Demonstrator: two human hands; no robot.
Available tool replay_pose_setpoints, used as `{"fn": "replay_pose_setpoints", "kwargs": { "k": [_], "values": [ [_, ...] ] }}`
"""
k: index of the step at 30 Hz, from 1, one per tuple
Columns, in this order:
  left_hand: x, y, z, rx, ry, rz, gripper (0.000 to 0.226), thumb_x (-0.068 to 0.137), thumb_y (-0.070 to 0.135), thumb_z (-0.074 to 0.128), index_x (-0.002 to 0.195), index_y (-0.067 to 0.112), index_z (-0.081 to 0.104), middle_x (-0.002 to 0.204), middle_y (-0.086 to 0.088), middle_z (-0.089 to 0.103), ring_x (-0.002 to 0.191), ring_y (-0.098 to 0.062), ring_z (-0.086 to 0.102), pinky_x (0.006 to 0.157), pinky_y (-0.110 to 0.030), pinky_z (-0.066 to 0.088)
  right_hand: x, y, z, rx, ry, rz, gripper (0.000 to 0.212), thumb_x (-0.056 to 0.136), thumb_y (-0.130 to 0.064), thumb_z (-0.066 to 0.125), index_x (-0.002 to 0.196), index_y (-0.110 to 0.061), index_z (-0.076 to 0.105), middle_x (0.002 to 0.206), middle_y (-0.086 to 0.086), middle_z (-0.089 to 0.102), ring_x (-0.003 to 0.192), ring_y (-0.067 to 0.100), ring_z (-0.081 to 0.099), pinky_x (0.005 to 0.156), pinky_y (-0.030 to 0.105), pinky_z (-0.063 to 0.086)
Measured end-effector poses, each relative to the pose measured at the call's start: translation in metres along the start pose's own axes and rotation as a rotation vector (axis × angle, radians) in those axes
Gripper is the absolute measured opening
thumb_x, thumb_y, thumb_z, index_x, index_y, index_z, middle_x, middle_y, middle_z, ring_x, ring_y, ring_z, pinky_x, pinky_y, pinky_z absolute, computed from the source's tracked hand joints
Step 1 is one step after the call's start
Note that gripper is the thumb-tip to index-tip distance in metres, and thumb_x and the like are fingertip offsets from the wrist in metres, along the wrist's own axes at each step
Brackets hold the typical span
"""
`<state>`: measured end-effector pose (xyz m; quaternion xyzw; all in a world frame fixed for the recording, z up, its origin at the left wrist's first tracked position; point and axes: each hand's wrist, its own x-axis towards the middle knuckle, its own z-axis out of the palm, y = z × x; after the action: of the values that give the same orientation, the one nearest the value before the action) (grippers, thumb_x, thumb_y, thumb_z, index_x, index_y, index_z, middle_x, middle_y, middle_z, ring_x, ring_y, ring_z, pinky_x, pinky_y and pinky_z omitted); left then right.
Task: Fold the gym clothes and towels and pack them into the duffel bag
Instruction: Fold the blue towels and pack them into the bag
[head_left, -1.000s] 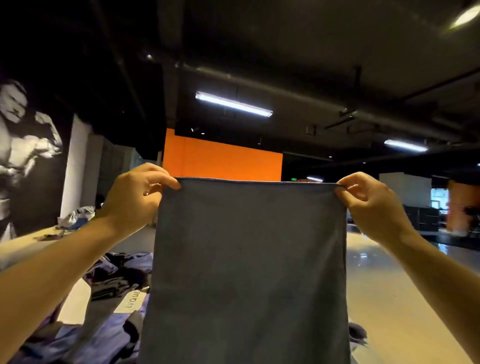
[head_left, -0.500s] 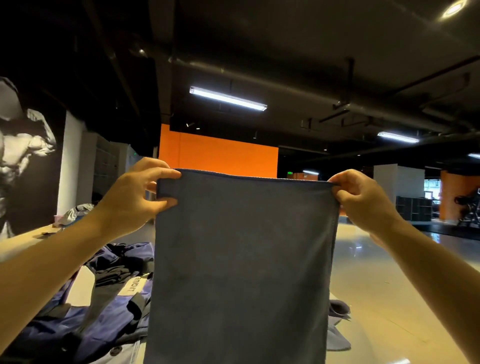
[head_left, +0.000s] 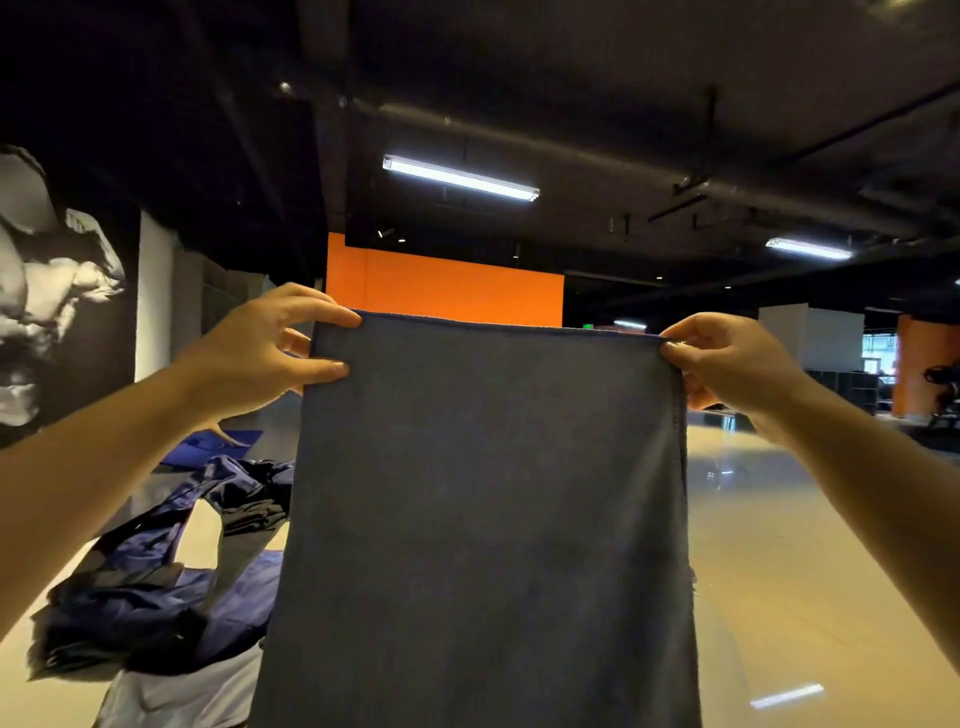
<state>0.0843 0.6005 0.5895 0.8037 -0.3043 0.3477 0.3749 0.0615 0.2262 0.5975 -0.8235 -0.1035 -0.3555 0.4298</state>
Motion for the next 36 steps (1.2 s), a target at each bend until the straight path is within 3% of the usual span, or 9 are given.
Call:
{"fn": "replay_pose_setpoints", "kwargs": {
  "k": [4, 7, 13, 17, 21, 23, 25, 30, 36],
  "values": [
    [-0.010, -0.044, 0.019, 0.093, -0.083, -0.077, 0.042, 0.077, 0.007, 0.076, 0.100, 0.038, 0.059, 0.112, 0.013, 0.050, 0.088, -0.015, 0.060, 0.067, -0.025, 0.059, 0.011, 0.035, 0.040, -0.131, -0.082, 0.036, 0.005, 0.095, -0.015, 0.056, 0.096, -0.013, 0.061, 0.079, -0.002, 0.056, 0.068, 0.009, 0.050, 0.061, 0.026, 0.041],
    [-0.027, -0.095, 0.048, 0.175, -0.154, -0.132, 0.044, 0.076, 0.007, 0.077, 0.097, 0.041, 0.059, 0.112, 0.005, 0.053, 0.092, -0.018, 0.060, 0.084, -0.028, 0.051, 0.012, 0.076, 0.083, -0.178, -0.198, 0.177, 0.006, 0.095, -0.013, 0.056, 0.096, -0.012, 0.062, 0.075, 0.004, 0.059, 0.059, 0.014, 0.052, 0.048, 0.024, 0.039],
    [-0.072, -0.173, 0.103, 0.123, -0.154, -0.273, 0.041, 0.080, -0.003, 0.071, 0.096, 0.034, 0.069, 0.102, 0.005, 0.057, 0.091, -0.021, 0.058, 0.093, -0.044, 0.050, -0.004, 0.144, 0.155, -0.132, -0.301, 0.404, 0.008, 0.097, -0.010, 0.051, 0.101, -0.010, 0.058, 0.093, 0.014, 0.064, 0.064, 0.020, 0.067, 0.051, 0.027, 0.056],
    [-0.103, -0.190, 0.115, 0.026, -0.188, -0.327, 0.068, 0.080, -0.007, 0.069, 0.077, 0.061, 0.067, 0.092, 0.015, 0.065, 0.087, -0.014, 0.064, 0.086, -0.031, 0.053, -0.026, 0.177, 0.166, -0.090, -0.373, 0.415, 0.009, 0.096, -0.013, 0.054, 0.104, -0.011, 0.058, 0.104, 0.016, 0.065, 0.080, 0.024, 0.068, 0.071, 0.036, 0.059],
    [-0.146, -0.174, 0.111, -0.152, -0.236, -0.378, 0.029, 0.071, 0.010, 0.075, 0.070, 0.038, 0.072, 0.085, 0.010, 0.068, 0.084, -0.013, 0.066, 0.079, -0.016, 0.052, -0.071, 0.187, 0.146, 0.050, -0.452, 0.414, 0.014, 0.090, -0.025, 0.061, 0.099, -0.014, 0.062, 0.102, 0.015, 0.069, 0.081, 0.020, 0.070, 0.071, 0.033, 0.060],
    [-0.173, -0.167, 0.105, -0.275, -0.251, -0.427, 0.015, 0.061, 0.036, 0.077, 0.071, 0.029, 0.069, 0.083, 0.004, 0.068, 0.082, -0.016, 0.067, 0.078, -0.018, 0.054, -0.098, 0.183, 0.131, 0.119, -0.484, 0.356, 0.055, 0.067, -0.063, 0.072, 0.094, -0.016, 0.064, 0.090, 0.005, 0.073, 0.078, 0.017, 0.071, 0.065, 0.024, 0.059],
    [-0.205, -0.164, 0.104, -0.345, -0.338, -0.463, 0.041, 0.056, 0.061, 0.080, 0.082, 0.032, 0.067, 0.084, 0.004, 0.069, 0.081, -0.015, 0.069, 0.077, -0.021, 0.055, -0.127, 0.185, 0.121, 0.135, -0.535, 0.323, 0.077, 0.047, -0.083, 0.067, 0.091, -0.020, 0.069, 0.089, 0.000, 0.072, 0.078, 0.016, 0.071, 0.067, 0.024, 0.058],
    [-0.247, -0.157, 0.115, -0.120, -0.406, -0.360, 0.031, 0.080, 0.047, 0.068, 0.110, 0.050, 0.062, 0.099, 0.020, 0.068, 0.091, -0.003, 0.068, 0.080, -0.021, 0.055, -0.177, 0.196, 0.123, -0.012, -0.667, 0.219, 0.060, 0.061, -0.091, 0.044, 0.093, -0.045, 0.065, 0.092, -0.018, 0.069, 0.088, 0.004, 0.066, 0.076, 0.017, 0.053],
    [-0.232, -0.148, 0.113, 0.002, -0.323, -0.160, 0.022, 0.089, 0.047, 0.054, 0.100, 0.033, 0.067, 0.099, 0.023, 0.062, 0.089, -0.003, 0.063, 0.079, -0.010, 0.046, -0.173, 0.194, 0.124, -0.036, -0.563, 0.146, 0.039, 0.073, -0.075, 0.051, 0.094, -0.044, 0.063, 0.092, -0.020, 0.068, 0.087, 0.005, 0.066, 0.075, 0.018, 0.054]
  ]
}}
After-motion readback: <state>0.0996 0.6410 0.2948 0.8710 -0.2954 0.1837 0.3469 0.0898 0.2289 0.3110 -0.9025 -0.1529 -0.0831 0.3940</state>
